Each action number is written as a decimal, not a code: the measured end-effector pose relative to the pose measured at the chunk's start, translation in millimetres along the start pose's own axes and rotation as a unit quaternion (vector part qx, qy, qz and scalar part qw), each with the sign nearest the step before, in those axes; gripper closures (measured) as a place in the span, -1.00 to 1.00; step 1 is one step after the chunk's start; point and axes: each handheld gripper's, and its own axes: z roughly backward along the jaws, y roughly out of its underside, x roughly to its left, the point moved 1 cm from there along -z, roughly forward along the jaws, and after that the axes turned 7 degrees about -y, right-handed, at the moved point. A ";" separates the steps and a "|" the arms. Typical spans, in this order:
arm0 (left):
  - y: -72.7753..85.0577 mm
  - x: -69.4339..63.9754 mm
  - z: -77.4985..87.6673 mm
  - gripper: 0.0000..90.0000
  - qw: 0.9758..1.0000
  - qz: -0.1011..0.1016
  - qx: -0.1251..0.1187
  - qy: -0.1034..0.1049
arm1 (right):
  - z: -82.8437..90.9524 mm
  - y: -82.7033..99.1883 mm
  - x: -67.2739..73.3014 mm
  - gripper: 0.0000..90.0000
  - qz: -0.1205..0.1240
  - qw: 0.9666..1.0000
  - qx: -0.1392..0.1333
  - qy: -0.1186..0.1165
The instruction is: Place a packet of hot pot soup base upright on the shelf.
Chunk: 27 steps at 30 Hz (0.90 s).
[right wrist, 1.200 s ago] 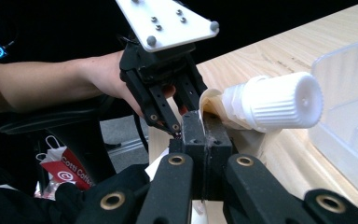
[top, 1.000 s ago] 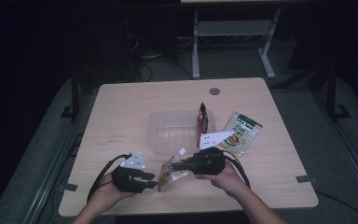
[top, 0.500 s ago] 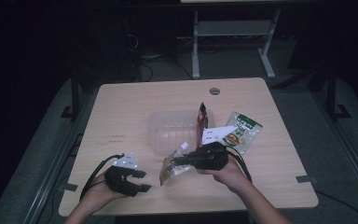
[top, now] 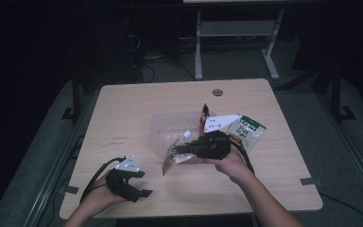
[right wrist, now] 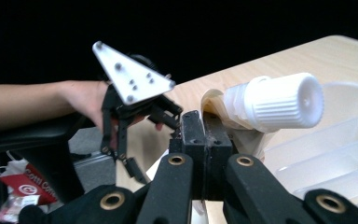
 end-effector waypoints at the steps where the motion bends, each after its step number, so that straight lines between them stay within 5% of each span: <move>1: 0.2 1.8 0.9 -0.49 1.000 -0.011 0.007 -0.003 | -0.1 -1.9 -1.3 1.00 0.001 1.000 -0.001 0.001; 27: 1.9 0.5 -2.4 -0.55 1.000 -0.011 0.004 0.001 | -19.1 -60.5 -47.2 1.00 0.010 0.999 0.012 0.043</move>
